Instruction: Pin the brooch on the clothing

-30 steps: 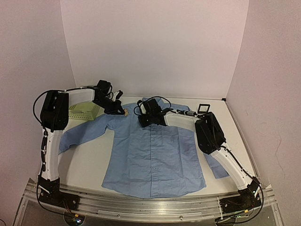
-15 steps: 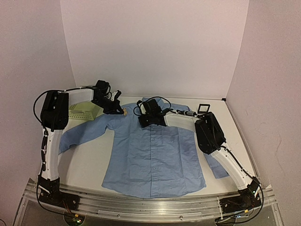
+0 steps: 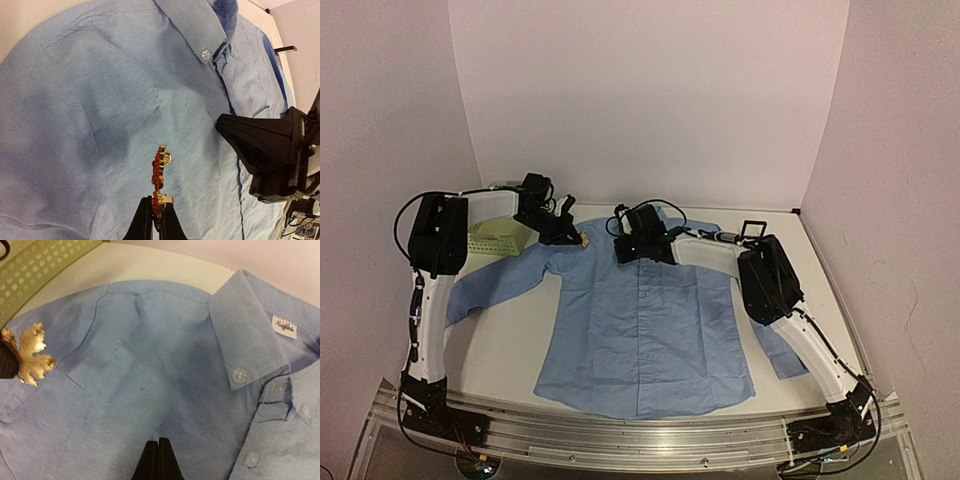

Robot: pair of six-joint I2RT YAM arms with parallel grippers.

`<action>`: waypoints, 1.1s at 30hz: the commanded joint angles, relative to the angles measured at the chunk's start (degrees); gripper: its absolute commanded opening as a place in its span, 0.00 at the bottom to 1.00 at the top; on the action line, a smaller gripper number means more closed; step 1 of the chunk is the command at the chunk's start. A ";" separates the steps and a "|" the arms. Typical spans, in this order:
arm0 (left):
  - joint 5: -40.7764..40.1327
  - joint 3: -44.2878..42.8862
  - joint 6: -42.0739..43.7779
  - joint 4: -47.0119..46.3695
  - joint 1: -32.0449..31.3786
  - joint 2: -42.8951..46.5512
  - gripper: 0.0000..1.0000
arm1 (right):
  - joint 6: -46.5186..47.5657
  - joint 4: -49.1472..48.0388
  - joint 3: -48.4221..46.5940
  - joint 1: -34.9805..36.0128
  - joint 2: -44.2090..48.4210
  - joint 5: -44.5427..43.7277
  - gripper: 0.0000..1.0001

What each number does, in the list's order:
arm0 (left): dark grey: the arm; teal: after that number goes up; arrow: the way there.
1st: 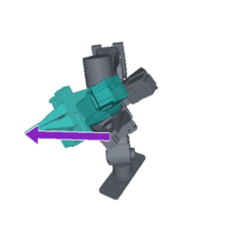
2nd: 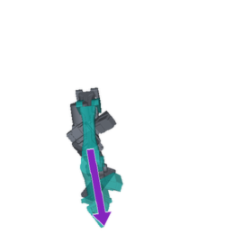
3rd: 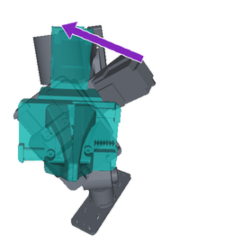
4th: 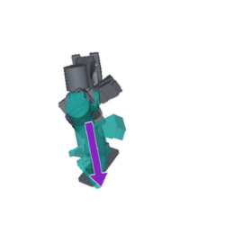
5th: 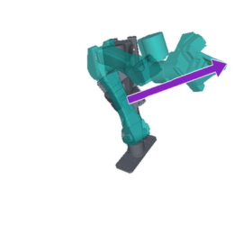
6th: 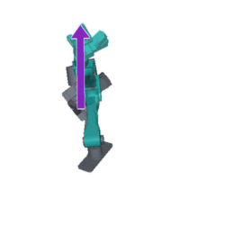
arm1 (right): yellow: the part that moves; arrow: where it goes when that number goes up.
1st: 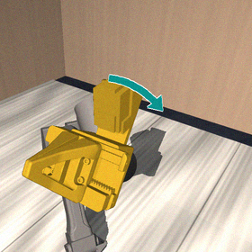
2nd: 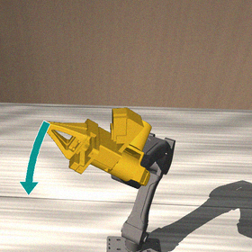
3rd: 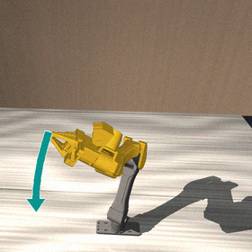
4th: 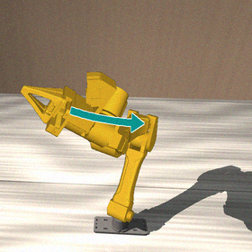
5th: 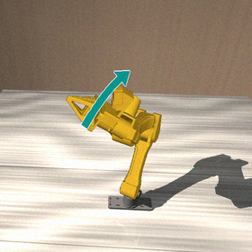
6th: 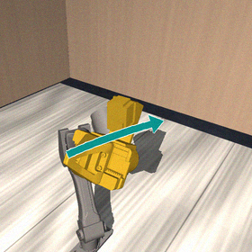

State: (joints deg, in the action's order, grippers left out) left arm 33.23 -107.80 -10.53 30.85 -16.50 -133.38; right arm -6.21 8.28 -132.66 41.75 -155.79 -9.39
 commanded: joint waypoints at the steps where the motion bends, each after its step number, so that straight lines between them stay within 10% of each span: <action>1: 0.99 -2.79 -0.55 -2.28 0.82 0.59 0.00 | -3.28 -7.72 1.51 -0.54 8.10 2.00 0.00; 33: 1.82 1.81 -2.23 -5.17 1.02 -0.69 0.00 | -6.71 -4.82 4.19 -2.31 3.52 -1.02 0.25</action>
State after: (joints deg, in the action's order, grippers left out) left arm 34.54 -107.49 -12.51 27.57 -15.31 -134.39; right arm -13.02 2.88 -129.06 39.24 -152.03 -8.02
